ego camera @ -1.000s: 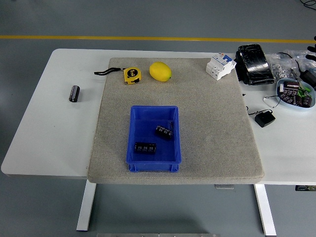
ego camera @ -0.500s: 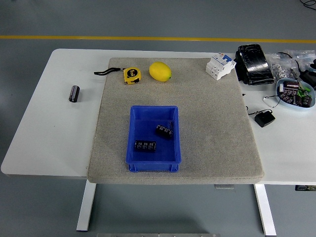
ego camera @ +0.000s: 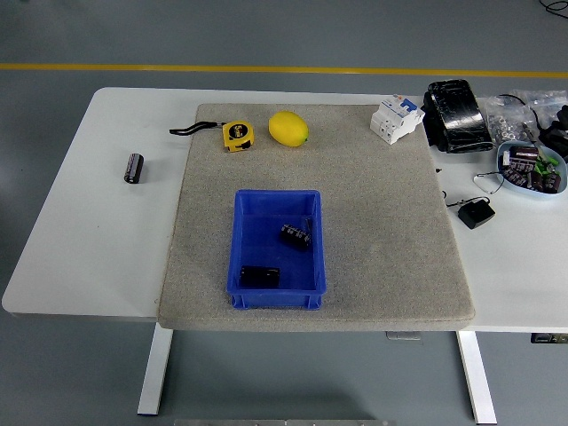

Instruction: Pick up the battery,place it into the box

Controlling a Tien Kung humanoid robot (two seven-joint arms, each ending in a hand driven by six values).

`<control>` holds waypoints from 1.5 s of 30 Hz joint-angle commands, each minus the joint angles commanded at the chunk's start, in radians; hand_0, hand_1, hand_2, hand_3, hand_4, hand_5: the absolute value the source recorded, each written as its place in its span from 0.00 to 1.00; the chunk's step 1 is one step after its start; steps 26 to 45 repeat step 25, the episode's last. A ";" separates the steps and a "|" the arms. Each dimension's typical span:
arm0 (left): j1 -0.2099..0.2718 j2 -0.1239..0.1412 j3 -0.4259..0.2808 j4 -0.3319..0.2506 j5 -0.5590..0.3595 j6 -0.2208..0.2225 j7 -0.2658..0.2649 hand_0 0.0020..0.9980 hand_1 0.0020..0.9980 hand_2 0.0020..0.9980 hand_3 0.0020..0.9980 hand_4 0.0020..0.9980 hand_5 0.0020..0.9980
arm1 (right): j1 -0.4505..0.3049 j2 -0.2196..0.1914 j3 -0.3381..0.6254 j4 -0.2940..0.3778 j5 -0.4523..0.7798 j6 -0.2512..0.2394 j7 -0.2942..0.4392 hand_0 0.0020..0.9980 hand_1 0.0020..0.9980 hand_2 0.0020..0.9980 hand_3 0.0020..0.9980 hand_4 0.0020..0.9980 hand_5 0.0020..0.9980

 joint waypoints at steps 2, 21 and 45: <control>-0.002 -0.002 0.001 0.001 -0.009 -0.002 -0.005 0.73 0.80 0.89 0.85 0.78 0.77 | 0.000 0.001 0.000 -0.002 -0.001 0.000 -0.001 0.70 0.71 0.79 0.79 1.00 0.50; 0.003 -0.016 0.000 0.054 -0.034 -0.105 0.007 0.76 0.81 0.90 0.86 0.80 0.75 | -0.013 0.022 0.009 -0.008 -0.029 -0.020 -0.006 0.70 0.71 0.79 0.77 0.98 0.49; 0.001 -0.044 0.011 0.118 -0.042 -0.157 -0.005 0.75 0.83 0.95 0.89 0.81 0.73 | -0.015 0.029 0.007 -0.013 -0.036 -0.021 -0.003 0.69 0.70 0.79 0.76 0.98 0.49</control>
